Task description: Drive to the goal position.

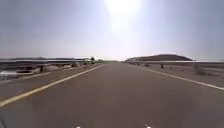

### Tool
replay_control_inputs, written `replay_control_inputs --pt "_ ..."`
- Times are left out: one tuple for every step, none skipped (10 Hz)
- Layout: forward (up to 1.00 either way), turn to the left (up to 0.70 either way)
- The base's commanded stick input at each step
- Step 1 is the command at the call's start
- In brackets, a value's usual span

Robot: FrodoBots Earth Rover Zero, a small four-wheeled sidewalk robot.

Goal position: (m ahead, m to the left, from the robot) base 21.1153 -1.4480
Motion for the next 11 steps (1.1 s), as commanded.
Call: replay_control_inputs --pt "0.70 0.00" --pt "0.70 0.00" --pt "0.70 0.00" --pt "0.70 0.00" --pt "0.70 0.00" --pt "0.70 0.00" --pt "0.70 0.00" --pt "0.70 0.00" --pt "0.70 0.00" --pt "0.70 0.00" --pt "0.70 0.00"
